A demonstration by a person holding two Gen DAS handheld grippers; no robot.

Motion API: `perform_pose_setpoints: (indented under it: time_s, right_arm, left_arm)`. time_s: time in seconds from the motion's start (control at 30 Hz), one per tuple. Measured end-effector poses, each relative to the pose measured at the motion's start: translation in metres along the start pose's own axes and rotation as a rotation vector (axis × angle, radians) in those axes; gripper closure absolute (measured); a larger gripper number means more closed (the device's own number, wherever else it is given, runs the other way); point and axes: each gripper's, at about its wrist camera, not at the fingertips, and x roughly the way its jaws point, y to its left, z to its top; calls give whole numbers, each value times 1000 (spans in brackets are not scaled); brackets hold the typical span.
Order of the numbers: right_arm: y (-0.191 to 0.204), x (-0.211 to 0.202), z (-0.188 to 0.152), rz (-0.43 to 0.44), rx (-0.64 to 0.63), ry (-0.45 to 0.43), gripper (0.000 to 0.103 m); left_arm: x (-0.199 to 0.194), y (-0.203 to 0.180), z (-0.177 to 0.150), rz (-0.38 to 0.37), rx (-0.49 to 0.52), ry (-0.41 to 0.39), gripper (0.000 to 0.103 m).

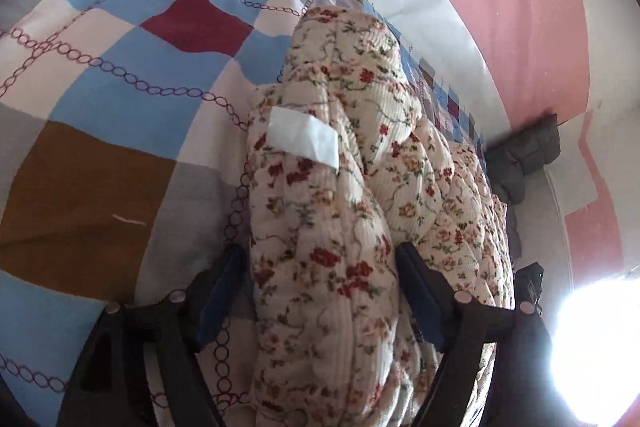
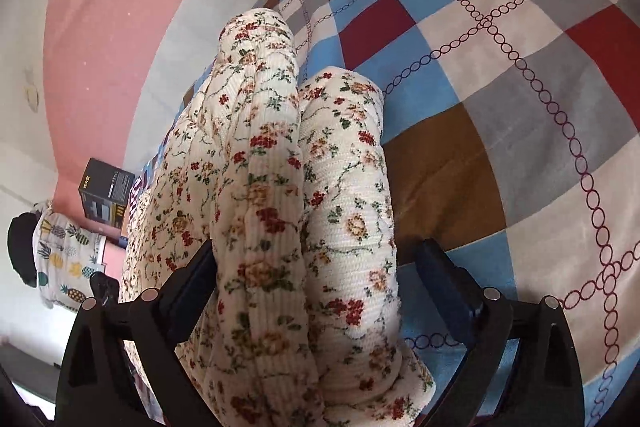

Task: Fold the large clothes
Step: 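Grasp the folded jacket edge with the left tool while the right tool grasps it too, then lift the held edge and fold it over the jacket with both tools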

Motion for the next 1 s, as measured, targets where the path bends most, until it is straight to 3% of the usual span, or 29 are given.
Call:
perform_pose_setpoints:
  time_s: [0.1, 0.2, 0.3, 0.47, 0.5, 0.57, 0.63, 0.73, 1.0]
  right_arm:
    - [2, 2, 2, 10, -5, 45, 7]
    - [5, 5, -6, 79, -25, 121, 20]
    - [3, 9, -8, 95, -40, 138, 20]
    - [11, 19, -4, 50, -64, 145, 21]
    - [14, 18, -4, 47, -73, 149, 32]
    - [19, 18, -6, 57, -76, 155, 41]
    - [27, 16, -9, 42, -86, 145, 48]
    - [37, 9, -10, 35, -93, 128, 58]
    - [58, -22, -6, 39, -119, 88, 65]
  left_arm:
    - [2, -5, 2, 9, 25, 43, 23]
    - [4, -8, -6, -18, 52, 73, 23]
    - [8, -5, -7, -38, 50, 73, 23]
    - [16, -16, -3, 8, 82, 83, 23]
    - [16, -18, -3, 12, 84, 80, 24]
    - [16, -24, -5, 23, 91, 71, 31]
    - [13, -38, -10, 52, 109, 54, 50]
    - [4, -62, -11, 127, 146, 23, 65]
    - [-32, -101, -4, 143, 175, -47, 71]
